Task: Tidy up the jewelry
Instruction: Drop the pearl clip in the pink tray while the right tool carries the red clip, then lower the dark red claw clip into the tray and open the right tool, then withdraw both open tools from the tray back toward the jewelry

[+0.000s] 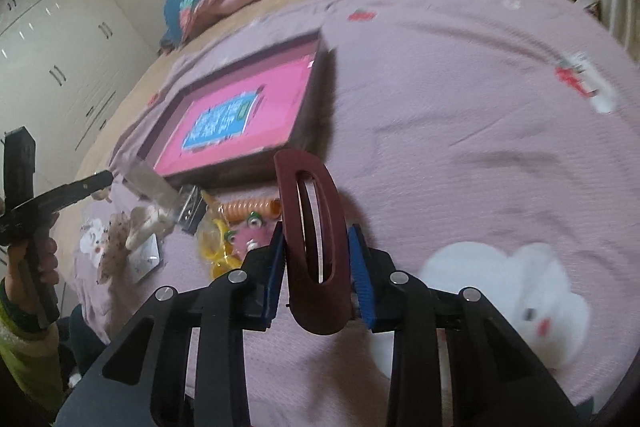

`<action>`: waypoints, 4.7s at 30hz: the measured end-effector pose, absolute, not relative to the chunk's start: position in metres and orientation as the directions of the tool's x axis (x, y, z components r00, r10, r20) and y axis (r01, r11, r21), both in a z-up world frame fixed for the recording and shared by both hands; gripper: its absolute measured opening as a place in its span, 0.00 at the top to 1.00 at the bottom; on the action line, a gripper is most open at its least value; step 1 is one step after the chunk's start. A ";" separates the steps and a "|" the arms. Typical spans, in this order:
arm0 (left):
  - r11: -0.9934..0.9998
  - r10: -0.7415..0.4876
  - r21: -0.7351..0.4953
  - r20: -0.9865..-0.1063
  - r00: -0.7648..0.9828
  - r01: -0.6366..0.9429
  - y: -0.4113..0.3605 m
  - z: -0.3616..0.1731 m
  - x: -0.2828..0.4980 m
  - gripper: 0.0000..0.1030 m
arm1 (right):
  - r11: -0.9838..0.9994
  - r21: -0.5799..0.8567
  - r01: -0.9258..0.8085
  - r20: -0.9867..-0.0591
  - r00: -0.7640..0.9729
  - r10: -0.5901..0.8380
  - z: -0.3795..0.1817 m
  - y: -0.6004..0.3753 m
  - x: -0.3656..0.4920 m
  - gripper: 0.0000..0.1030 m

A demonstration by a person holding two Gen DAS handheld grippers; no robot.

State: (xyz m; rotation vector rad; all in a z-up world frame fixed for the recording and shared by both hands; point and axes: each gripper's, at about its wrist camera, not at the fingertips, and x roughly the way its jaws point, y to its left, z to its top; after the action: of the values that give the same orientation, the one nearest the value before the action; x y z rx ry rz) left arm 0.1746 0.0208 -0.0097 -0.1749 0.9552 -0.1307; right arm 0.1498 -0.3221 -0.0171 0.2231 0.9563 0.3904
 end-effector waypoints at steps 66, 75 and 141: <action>0.971 -0.183 -0.240 -0.778 0.602 -0.015 0.048 -0.020 0.246 0.20 | 0.914 0.302 -0.271 -0.759 0.512 0.403 -0.016 -0.196 0.286 0.40; 0.972 -0.156 -0.231 -0.764 0.627 -0.041 0.045 0.000 0.223 0.10 | 0.932 0.262 -0.250 -0.702 0.614 0.362 0.018 -0.220 0.249 0.15; 0.983 -0.176 -0.170 -0.775 0.607 0.068 -0.007 -0.023 0.083 0.09 | 0.940 0.083 -0.331 -0.699 0.652 0.292 0.026 -0.259 0.067 0.06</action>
State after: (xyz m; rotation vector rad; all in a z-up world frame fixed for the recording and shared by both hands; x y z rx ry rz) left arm 0.0831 -0.0074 -0.0226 -0.1273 0.9082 -0.1416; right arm 0.0666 -0.2589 0.0256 -0.0539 0.7840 0.3537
